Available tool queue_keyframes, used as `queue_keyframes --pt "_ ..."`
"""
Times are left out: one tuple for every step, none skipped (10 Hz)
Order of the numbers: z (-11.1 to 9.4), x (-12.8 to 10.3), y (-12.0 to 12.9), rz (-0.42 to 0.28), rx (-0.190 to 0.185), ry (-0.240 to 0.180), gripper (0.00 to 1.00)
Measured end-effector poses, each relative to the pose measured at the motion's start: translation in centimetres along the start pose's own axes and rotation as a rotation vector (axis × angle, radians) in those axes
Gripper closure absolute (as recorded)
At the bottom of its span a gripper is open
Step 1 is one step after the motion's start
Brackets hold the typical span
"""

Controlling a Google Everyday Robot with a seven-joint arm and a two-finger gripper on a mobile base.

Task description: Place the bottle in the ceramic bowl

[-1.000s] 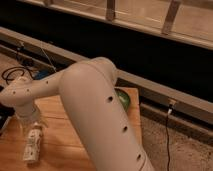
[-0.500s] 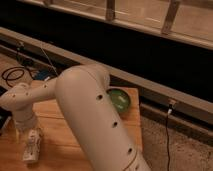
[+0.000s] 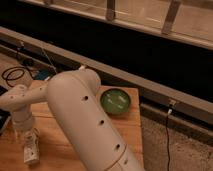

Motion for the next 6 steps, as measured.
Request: queue_keyframes --pt "-0.6 0.1 0.2 -0.018 0.012 -0.019 0.70" --pt "-0.9 0.2 0.3 -0.033 0.016 -0.035 0.80" --pt "-1.2 0.2 0.6 -0.046 0.008 -0.056 0.91" --pt "-1.6 0.3 0.9 -0.057 -0.003 -0.078 0.97" --pt "-3.1 0.2 1.0 -0.077 -0.021 -0.130 1.00" --pt "-4.4 0.1 1.2 -0.090 -0.029 -0.164 1.00"
